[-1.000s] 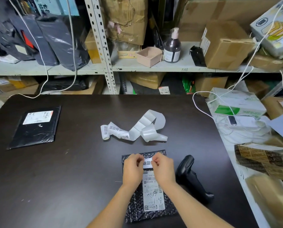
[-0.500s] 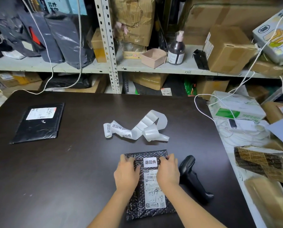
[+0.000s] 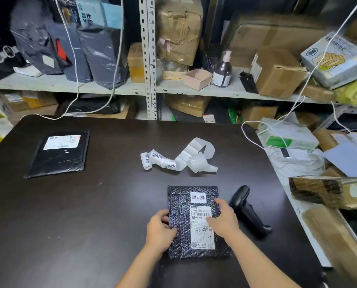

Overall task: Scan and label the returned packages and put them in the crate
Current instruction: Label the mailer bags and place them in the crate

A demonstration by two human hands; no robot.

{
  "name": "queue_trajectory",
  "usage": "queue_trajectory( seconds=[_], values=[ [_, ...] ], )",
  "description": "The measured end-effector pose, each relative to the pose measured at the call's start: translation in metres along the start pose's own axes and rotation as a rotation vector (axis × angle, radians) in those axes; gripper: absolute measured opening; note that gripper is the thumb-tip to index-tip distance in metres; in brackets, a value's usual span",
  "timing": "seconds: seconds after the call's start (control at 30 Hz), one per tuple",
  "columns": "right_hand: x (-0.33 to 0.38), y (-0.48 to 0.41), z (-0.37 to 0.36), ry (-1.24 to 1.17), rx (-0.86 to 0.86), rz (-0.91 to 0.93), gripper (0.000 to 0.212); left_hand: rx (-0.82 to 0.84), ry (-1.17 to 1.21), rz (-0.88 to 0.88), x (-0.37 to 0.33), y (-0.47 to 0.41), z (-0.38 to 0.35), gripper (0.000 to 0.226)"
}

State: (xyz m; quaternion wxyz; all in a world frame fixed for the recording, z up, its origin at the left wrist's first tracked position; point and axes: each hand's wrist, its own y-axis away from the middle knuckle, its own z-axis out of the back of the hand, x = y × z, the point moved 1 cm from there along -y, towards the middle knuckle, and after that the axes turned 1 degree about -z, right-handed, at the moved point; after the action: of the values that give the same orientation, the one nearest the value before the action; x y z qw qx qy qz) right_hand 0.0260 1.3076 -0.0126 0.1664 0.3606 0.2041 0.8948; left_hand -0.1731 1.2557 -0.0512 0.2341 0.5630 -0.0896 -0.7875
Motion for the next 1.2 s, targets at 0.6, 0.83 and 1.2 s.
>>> queue_trajectory(
  seconds=[0.6, 0.83, 1.2],
  values=[
    [0.009, 0.157, -0.086, -0.142, 0.343, 0.536, 0.067, -0.602, 0.079, -0.003, 0.064, 0.226, 0.119, 0.055],
    [0.025, 0.297, -0.170, -0.061, 0.642, 0.763, 0.064, -0.920, 0.193, 0.154, 0.138, 0.393, 0.175, 0.058],
    [0.035, 0.498, -0.326, 0.246, 0.841, 1.057, 0.064, -1.206, 0.520, 0.312, 0.301, 0.571, 0.250, 0.070]
  ],
)
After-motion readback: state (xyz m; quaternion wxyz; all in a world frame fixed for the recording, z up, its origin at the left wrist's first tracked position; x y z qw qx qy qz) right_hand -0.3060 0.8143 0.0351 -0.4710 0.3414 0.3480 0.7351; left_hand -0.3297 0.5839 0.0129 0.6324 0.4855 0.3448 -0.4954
